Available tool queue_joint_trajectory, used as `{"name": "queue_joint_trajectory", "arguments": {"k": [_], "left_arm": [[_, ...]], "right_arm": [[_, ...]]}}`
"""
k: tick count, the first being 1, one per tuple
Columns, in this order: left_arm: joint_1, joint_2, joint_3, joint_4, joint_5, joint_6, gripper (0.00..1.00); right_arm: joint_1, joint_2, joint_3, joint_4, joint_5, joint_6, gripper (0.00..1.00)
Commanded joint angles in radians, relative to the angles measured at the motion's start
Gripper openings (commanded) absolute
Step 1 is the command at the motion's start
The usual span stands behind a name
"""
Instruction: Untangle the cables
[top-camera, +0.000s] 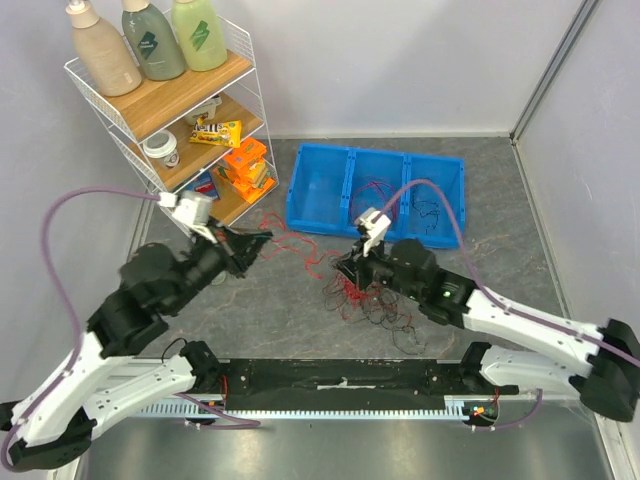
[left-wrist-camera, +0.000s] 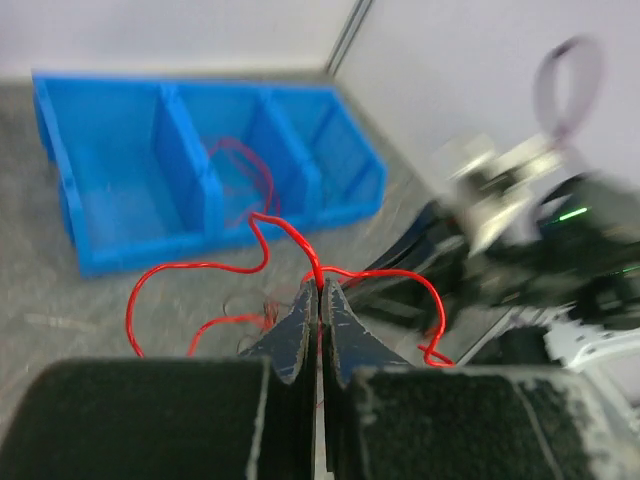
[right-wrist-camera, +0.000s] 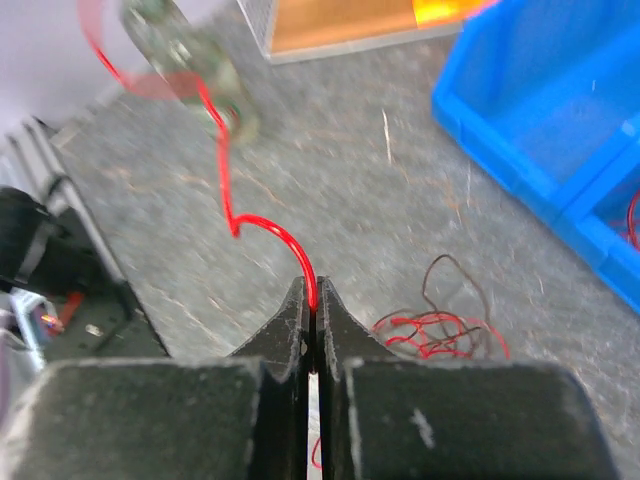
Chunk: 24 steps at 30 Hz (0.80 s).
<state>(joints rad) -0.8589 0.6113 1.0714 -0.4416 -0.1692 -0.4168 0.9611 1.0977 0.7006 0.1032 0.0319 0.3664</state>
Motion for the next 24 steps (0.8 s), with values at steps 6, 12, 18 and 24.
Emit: {"name": "queue_joint_trajectory", "arguments": {"k": [6,12,18,24], "left_arm": [[0.003,0.082,-0.157,0.127,0.092,-0.116,0.02],[0.003,0.039,-0.143,0.095,0.071,-0.106,0.02],[0.003,0.015,-0.159,0.063,0.071,-0.120,0.02],[0.003,-0.004,-0.163,0.067,0.048,-0.120,0.02]], "right_arm": [[0.002,-0.263,0.131,0.076,-0.200,0.091,0.00],[0.001,-0.124,0.094,-0.075,0.107,0.100,0.00],[0.002,-0.050,0.419,-0.179,-0.088,0.031,0.00],[0.002,-0.208,0.475,-0.062,-0.204,0.051,0.00]]}}
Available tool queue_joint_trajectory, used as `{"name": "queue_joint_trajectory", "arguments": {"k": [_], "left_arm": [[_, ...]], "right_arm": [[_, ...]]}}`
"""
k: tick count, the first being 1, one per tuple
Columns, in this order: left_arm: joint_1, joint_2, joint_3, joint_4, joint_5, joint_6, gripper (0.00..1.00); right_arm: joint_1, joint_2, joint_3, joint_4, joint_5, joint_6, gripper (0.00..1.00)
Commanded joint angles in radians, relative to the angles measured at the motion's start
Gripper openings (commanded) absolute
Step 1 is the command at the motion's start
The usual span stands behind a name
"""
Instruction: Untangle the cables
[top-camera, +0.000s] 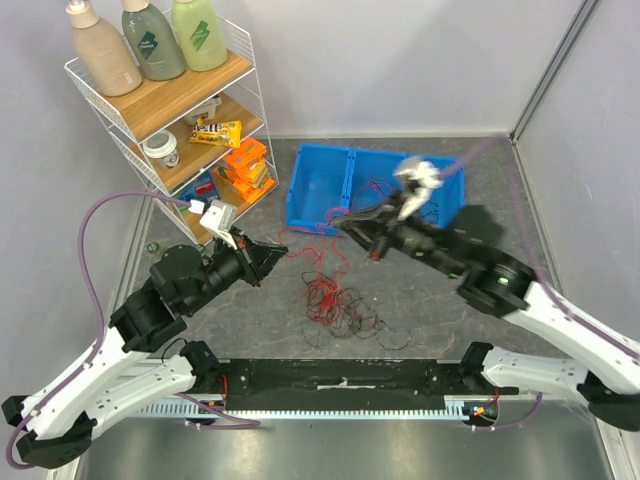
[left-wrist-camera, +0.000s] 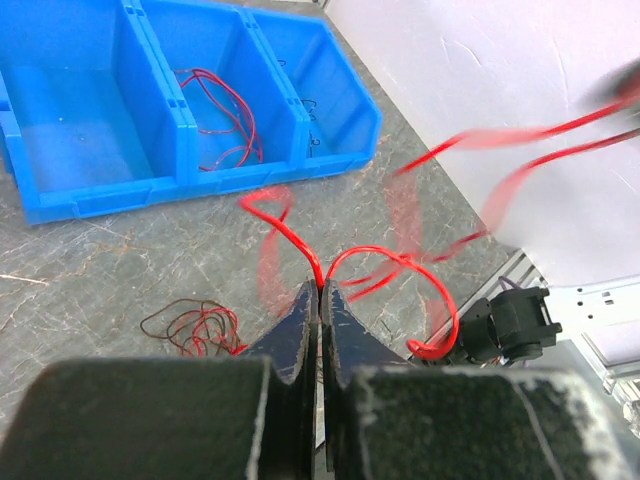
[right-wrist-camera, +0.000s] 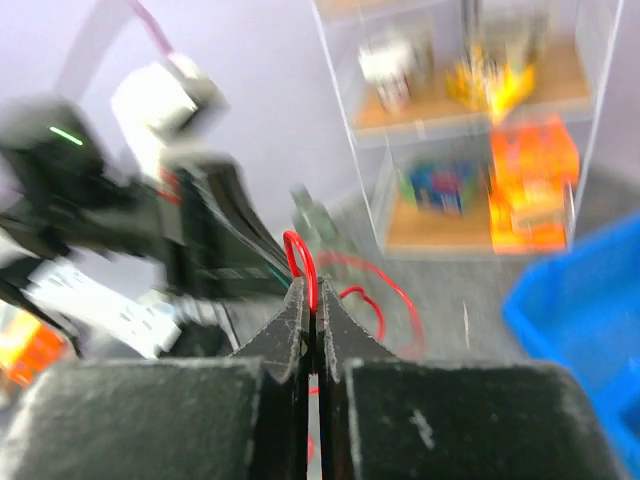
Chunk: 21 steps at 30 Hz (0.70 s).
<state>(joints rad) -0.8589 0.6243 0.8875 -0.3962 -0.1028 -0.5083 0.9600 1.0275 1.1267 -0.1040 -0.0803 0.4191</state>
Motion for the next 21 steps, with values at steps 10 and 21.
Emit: {"name": "queue_joint_trajectory", "arguments": {"k": [10,21], "left_arm": [[0.003,0.020,0.004,0.049,0.018,-0.022,0.02],[0.003,-0.026,-0.022,0.138,0.097,-0.055,0.02]], "right_arm": [[0.003,-0.032,0.048,-0.020,0.032,-0.026,0.00],[0.003,-0.044,0.127,0.053,-0.030,-0.008,0.00]]}}
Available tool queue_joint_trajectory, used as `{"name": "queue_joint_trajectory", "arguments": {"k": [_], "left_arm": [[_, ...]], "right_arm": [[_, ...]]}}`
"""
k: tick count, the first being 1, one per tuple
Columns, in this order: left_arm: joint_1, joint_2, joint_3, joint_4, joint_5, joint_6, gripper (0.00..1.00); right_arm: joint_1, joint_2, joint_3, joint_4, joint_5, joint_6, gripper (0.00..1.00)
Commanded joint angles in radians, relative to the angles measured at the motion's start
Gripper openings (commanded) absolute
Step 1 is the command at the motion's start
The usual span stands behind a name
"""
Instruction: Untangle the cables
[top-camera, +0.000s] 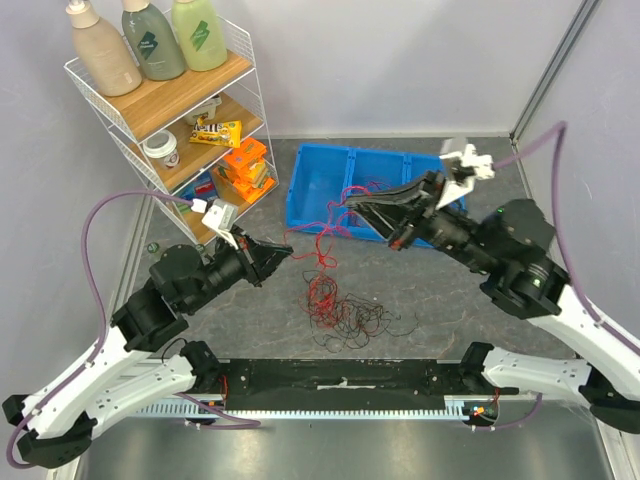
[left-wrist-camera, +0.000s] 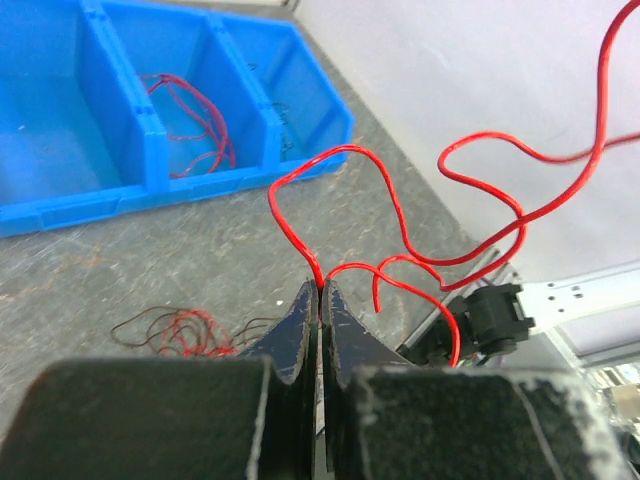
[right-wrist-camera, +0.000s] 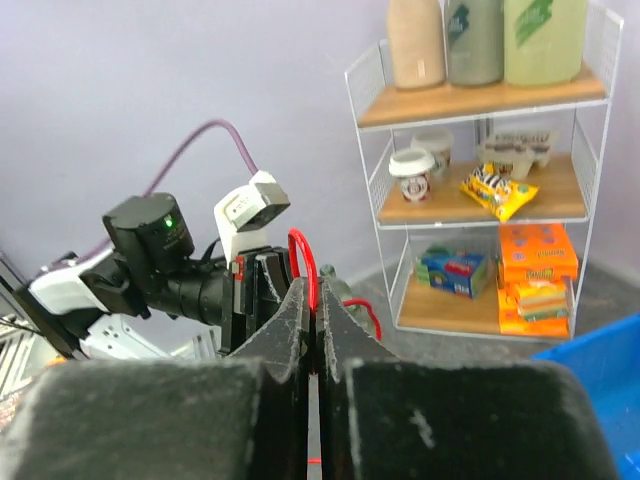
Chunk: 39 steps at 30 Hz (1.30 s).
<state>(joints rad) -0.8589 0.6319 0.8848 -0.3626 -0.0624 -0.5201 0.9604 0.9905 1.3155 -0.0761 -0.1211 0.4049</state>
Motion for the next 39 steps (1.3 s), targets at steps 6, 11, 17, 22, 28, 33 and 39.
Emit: {"name": "queue_joint_trajectory", "arguments": {"k": [6,11,17,22,28,33,39], "left_arm": [[0.003,-0.009,-0.023,0.145,0.145,-0.041,0.02],[0.003,0.046,-0.033,0.200,0.202,-0.073,0.02],[0.004,0.087,-0.075,0.266,0.237,-0.146,0.02],[0.004,0.124,-0.076,0.280,0.246,-0.185,0.02],[0.003,0.146,-0.089,0.313,0.266,-0.213,0.02],[0.003,0.140,-0.103,0.333,0.269,-0.228,0.02],[0.003,0.144,-0.093,0.330,0.271,-0.230,0.01]], "right_arm": [[0.003,-0.038,-0.231,0.102,0.027,0.054,0.00],[0.003,-0.015,-0.268,0.082,0.006,0.063,0.00],[0.003,0.007,-0.347,0.124,-0.107,0.106,0.05],[0.003,0.005,-0.406,0.157,-0.138,0.112,0.09],[0.003,-0.022,-0.456,0.145,-0.111,0.069,0.13],[0.004,-0.039,-0.487,0.147,-0.091,0.040,0.19],[0.003,-0.049,-0.507,0.150,-0.051,0.026,0.25]]}}
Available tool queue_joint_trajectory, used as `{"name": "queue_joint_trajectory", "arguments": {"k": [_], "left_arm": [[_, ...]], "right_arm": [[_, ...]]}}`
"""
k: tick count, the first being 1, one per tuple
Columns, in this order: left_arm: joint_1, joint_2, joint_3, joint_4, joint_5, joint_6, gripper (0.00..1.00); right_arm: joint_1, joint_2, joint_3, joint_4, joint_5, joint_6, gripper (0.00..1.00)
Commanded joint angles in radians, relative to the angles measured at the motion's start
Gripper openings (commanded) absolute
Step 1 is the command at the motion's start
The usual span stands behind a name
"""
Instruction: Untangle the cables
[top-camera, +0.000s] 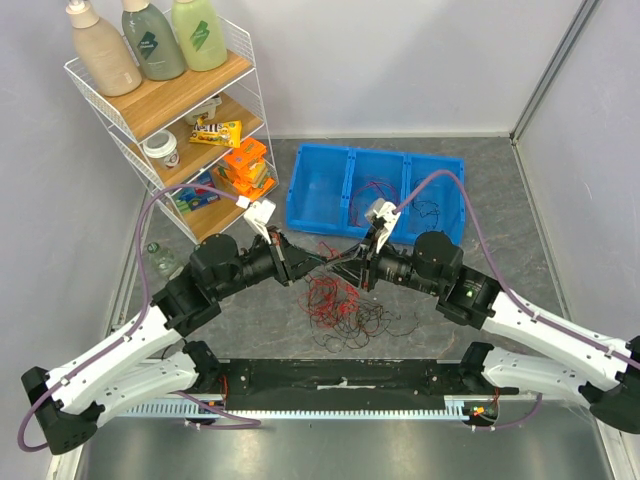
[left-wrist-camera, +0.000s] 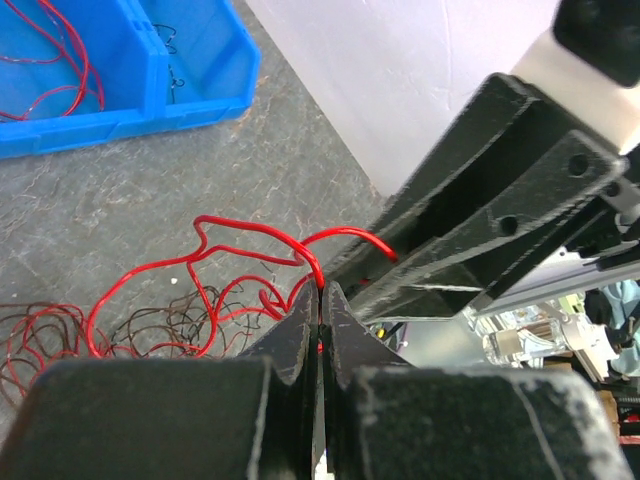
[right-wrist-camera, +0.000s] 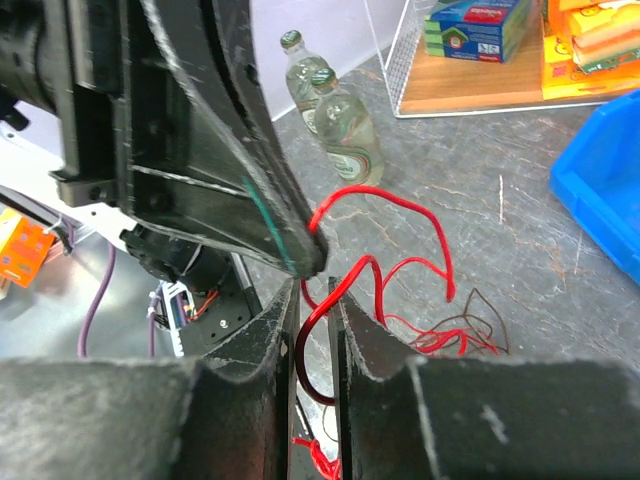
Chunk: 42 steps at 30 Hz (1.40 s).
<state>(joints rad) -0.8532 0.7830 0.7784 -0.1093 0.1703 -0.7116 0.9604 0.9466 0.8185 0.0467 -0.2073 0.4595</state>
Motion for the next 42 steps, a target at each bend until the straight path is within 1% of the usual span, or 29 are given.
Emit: {"name": "queue_joint_trajectory", "arguments": {"k": [1,6,8,10,12,13,15,16,17,18,19,20,21,22,23,25,27,30,32,37,39,42], "left_arm": [[-0.003,-0.001,0.013,0.080,0.040,-0.042,0.02],[-0.001,0.024,0.013,0.102,0.051,-0.055,0.02],[-0.003,0.030,0.016,0.106,0.052,-0.057,0.02],[-0.003,0.035,0.016,0.106,0.049,-0.054,0.01],[-0.003,0.036,0.018,0.106,0.047,-0.054,0.02],[-0.004,0.035,0.019,0.106,0.049,-0.052,0.02],[-0.003,0.036,0.024,0.099,0.051,-0.040,0.02],[-0.003,0.036,0.033,0.083,0.046,-0.026,0.02],[-0.003,0.035,0.045,0.051,0.031,-0.009,0.05],[-0.003,0.029,0.059,0.008,0.002,0.009,0.16],[-0.003,0.013,0.064,-0.025,-0.038,0.024,0.35],[-0.003,-0.016,0.058,-0.052,-0.093,0.030,0.51],[-0.003,-0.049,0.038,-0.056,-0.133,0.034,0.77],[-0.003,-0.092,0.016,-0.052,-0.165,0.038,0.84],[-0.001,-0.135,-0.005,-0.047,-0.196,0.043,0.89],[-0.003,-0.201,-0.033,-0.047,-0.235,0.058,0.90],[-0.003,-0.247,-0.044,-0.078,-0.270,0.072,0.90],[-0.003,-0.281,-0.045,-0.134,-0.310,0.090,0.88],[-0.003,-0.286,-0.048,-0.159,-0.315,0.098,0.88],[-0.001,-0.269,-0.091,-0.139,-0.272,0.089,0.89],[-0.003,-0.248,-0.105,-0.121,-0.247,0.086,0.89],[-0.003,-0.212,-0.117,-0.098,-0.219,0.075,0.89]], "right_arm": [[0.003,0.003,-0.010,0.033,0.032,-0.024,0.25],[0.005,0.027,-0.028,0.107,-0.015,0.010,0.26],[0.005,0.032,-0.028,0.117,-0.030,0.016,0.28],[0.006,0.035,-0.038,0.142,-0.058,0.025,0.33],[0.006,0.031,-0.048,0.150,-0.044,0.033,0.32],[0.006,0.026,-0.051,0.144,-0.028,0.033,0.27],[0.006,0.015,-0.056,0.128,0.017,0.033,0.04],[0.006,0.008,-0.058,0.118,0.049,0.037,0.00],[0.005,0.006,-0.052,0.102,0.086,0.039,0.00],[0.006,0.007,-0.042,0.081,0.110,0.038,0.00],[0.006,0.014,-0.029,0.061,0.138,0.036,0.00],[0.006,0.024,-0.009,0.032,0.164,0.036,0.00],[0.005,0.035,0.010,0.009,0.198,0.034,0.00],[0.003,0.049,0.033,-0.014,0.227,0.030,0.00],[0.000,0.066,0.053,-0.034,0.253,0.022,0.00],[-0.020,0.099,0.108,-0.077,0.299,0.011,0.00],[-0.077,0.147,0.172,-0.116,0.312,0.005,0.00],[-0.201,0.246,0.269,-0.142,0.261,-0.004,0.00],[-0.267,0.319,0.324,-0.142,0.276,-0.047,0.00],[-0.400,0.515,0.441,-0.100,0.324,-0.127,0.00],[-0.449,0.590,0.462,-0.068,0.313,-0.133,0.00],[-0.520,0.700,0.481,-0.005,0.248,-0.110,0.00]]}}
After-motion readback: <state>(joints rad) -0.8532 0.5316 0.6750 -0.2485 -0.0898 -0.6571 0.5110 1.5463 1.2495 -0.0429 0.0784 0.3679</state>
